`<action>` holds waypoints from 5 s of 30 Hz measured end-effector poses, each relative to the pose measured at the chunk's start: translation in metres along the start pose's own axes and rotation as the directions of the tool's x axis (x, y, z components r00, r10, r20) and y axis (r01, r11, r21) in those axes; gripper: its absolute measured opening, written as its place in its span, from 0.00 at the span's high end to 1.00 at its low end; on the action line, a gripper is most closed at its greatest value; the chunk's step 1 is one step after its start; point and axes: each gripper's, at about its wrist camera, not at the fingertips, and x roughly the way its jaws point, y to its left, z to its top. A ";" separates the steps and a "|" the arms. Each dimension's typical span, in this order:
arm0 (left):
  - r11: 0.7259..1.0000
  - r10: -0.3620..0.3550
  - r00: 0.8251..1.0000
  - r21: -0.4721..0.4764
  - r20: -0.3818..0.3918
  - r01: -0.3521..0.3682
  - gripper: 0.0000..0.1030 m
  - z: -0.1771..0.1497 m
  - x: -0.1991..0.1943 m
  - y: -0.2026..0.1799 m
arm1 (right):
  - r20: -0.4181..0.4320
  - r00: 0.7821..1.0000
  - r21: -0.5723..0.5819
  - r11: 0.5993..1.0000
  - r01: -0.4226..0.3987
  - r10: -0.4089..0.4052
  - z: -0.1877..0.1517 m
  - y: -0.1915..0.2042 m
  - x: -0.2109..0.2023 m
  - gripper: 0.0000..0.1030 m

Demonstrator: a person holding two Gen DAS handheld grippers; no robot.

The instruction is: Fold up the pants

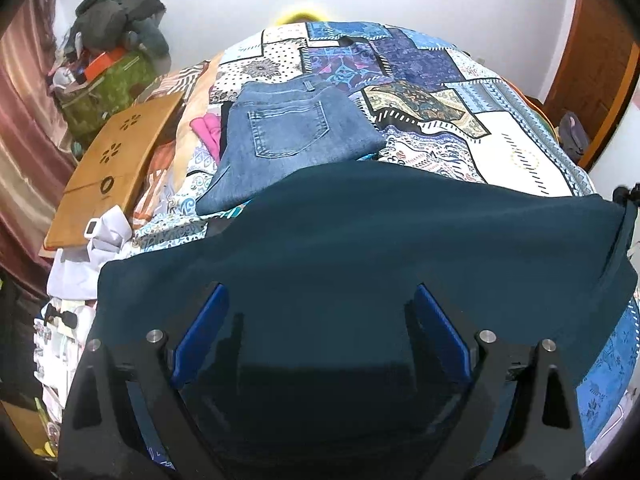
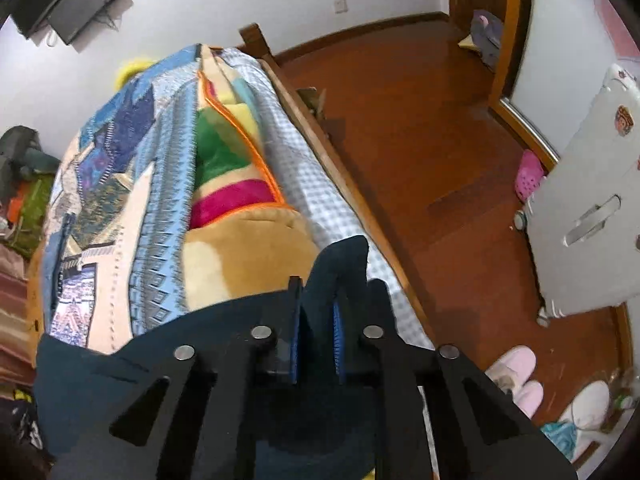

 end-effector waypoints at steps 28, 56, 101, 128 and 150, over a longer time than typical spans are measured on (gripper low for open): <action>0.979 0.121 0.988 -0.175 0.092 -0.104 0.08 -0.009 -0.054 0.079 | 0.023 0.984 -0.014 0.984 0.176 -0.176 -0.096 -0.056 -0.048 0.54; 0.927 0.032 0.993 -0.367 -0.116 -0.073 0.22 -0.005 0.046 0.274 | -0.035 0.920 -0.668 0.676 -0.312 0.391 -0.091 0.371 -0.024 0.32; 0.884 -0.085 0.981 -0.467 -0.175 -0.007 0.16 -0.116 0.001 0.211 | -0.266 0.891 -0.687 0.576 -0.443 0.368 -0.211 0.334 -0.041 0.35; 0.952 0.244 0.968 -0.208 0.062 -0.226 0.89 -0.078 -0.066 0.158 | -0.247 0.833 -0.774 0.416 -0.477 0.495 -0.233 0.361 -0.071 0.91; 0.962 0.183 0.982 -0.196 -0.055 -0.190 0.26 -0.111 -0.052 0.145 | -0.136 0.916 -0.599 0.705 -0.380 0.379 -0.182 0.288 -0.033 0.56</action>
